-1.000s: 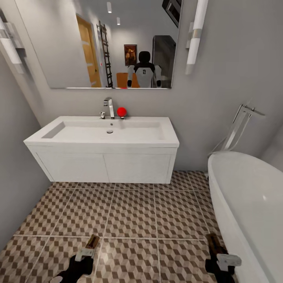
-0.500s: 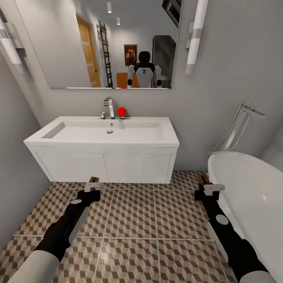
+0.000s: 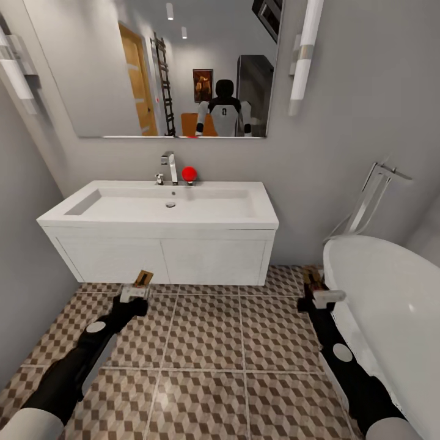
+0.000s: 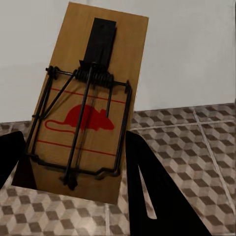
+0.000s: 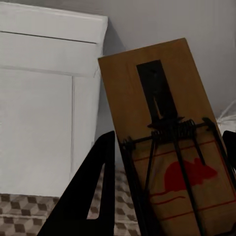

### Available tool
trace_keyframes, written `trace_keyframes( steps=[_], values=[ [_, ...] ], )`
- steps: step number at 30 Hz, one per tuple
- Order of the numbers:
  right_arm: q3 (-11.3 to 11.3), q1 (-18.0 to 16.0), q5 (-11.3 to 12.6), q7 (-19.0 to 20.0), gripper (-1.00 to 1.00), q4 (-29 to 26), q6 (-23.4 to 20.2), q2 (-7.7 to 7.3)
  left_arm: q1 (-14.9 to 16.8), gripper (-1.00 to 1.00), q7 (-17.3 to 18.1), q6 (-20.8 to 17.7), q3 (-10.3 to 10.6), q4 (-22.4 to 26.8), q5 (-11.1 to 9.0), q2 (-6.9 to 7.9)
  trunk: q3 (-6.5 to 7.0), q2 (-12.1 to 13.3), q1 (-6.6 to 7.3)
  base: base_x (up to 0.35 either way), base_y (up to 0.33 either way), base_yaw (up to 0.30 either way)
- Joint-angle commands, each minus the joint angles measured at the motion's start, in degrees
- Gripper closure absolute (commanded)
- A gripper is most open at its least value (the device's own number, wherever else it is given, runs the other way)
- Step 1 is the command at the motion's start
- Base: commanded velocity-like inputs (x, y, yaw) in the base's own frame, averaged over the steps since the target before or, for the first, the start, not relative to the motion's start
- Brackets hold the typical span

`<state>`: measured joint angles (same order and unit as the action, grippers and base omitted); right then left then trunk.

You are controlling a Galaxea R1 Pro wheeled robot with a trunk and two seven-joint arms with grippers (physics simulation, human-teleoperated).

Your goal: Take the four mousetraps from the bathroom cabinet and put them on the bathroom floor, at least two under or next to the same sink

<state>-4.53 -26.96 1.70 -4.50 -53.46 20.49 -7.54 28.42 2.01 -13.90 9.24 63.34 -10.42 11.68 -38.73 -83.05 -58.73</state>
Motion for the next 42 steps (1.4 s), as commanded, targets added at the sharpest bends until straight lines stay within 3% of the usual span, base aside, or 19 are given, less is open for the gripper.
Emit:
trace_keyframes(
  steps=[1, 5, 10, 13, 15, 18, 21, 23, 25, 27, 31, 37, 42],
  values=[
    [-0.3, -0.1, 0.3, 0.4, 1.00, 3.2, 3.5, 0.06, -1.2, 1.00, 0.0, 3.4, 0.1, -0.4, -0.3, 0.19, -0.04, 0.0, 0.00, 0.000, 0.000, 0.000],
    [-0.3, 0.0, 0.2, 1.3, 1.00, 10.4, 9.7, 0.57, -3.3, 1.00, 0.0, 11.3, 0.1, -4.7, -0.2, 0.38, -0.04, 0.0, 0.00, 0.000, 0.000, 0.000],
    [-0.4, 0.0, -0.3, 1.6, 1.00, 13.4, 12.0, 1.17, -4.1, 1.00, 0.2, 17.9, 0.2, -11.4, -0.2, 0.12, -0.04, 0.0, 0.00, 0.000, 0.000, 0.000],
    [-0.5, 0.0, -0.6, 1.7, 1.00, 13.4, 13.5, 1.18, -4.9, 1.00, 0.1, 23.4, 0.2, -11.8, -0.2, 0.04, -0.04, 0.0, 0.00, 0.000, 0.000, 0.000],
    [-0.5, -0.1, -0.8, 1.4, 1.00, 13.1, 16.9, 1.27, -5.7, 1.00, -0.1, 26.1, 0.2, -8.1, -0.3, 0.02, -0.04, 0.0, 0.00, 0.000, 0.000, 0.000],
    [-0.4, 0.0, -1.3, 0.3, 1.00, 12.7, 20.1, 1.34, -6.4, 1.00, -0.2, 24.5, 0.2, -1.3, -0.2, -0.03, -0.04, 0.0, 0.00, 0.000, 0.000, 0.000],
    [-0.2, -0.1, -1.7, -1.5, 1.00, 8.6, 20.6, 1.12, -6.6, 1.00, -0.2, 16.7, -0.1, 5.7, -0.1, -0.06, -0.04, 0.0, 0.00, 0.000, 0.000, 0.000],
    [-0.3, -0.1, -1.8, -2.2, 1.00, 2.3, 19.5, 1.04, -6.7, 1.00, -0.2, 11.1, -0.1, 11.5, 0.0, -0.07, -0.04, 0.0, 0.00, 0.000, 0.000, 0.000],
    [-0.4, -0.1, -2.2, -2.5, 1.00, -2.5, 18.1, 0.99, -6.7, 1.00, -0.2, 8.7, 0.1, 16.0, 0.1, 0.00, -0.04, 0.0, 0.00, 0.000, 0.000, 0.000],
    [-0.5, 0.0, -2.8, -2.6, 1.00, -4.5, 17.7, 0.97, -7.4, 1.00, -0.2, 9.0, 0.1, 18.4, 0.1, 0.40, -0.04, 0.0, 0.00, 0.000, 0.000, 0.000],
    [-0.6, 2.0, -3.5, -0.8, 1.00, -4.9, 17.2, 1.10, -14.2, 1.00, -0.3, 16.3, 0.0, 20.5, 0.1, 3.24, -0.04, 0.0, 0.00, 0.000, 0.000, 0.000],
    [-0.6, 2.4, -3.2, 0.2, 1.00, -4.1, 16.6, 1.70, -15.2, 1.00, -0.2, 17.5, 0.2, 13.9, -0.3, 3.27, -0.04, 0.0, 0.00, 0.000, 0.000, 0.000],
    [-0.6, 2.5, -3.0, 0.2, 1.00, -3.7, 16.9, 1.78, -15.2, 1.00, -0.2, 17.6, 0.2, 13.3, -0.3, 2.06, -0.04, 0.0, 0.00, 0.000, 0.000, 0.000]
  ],
)
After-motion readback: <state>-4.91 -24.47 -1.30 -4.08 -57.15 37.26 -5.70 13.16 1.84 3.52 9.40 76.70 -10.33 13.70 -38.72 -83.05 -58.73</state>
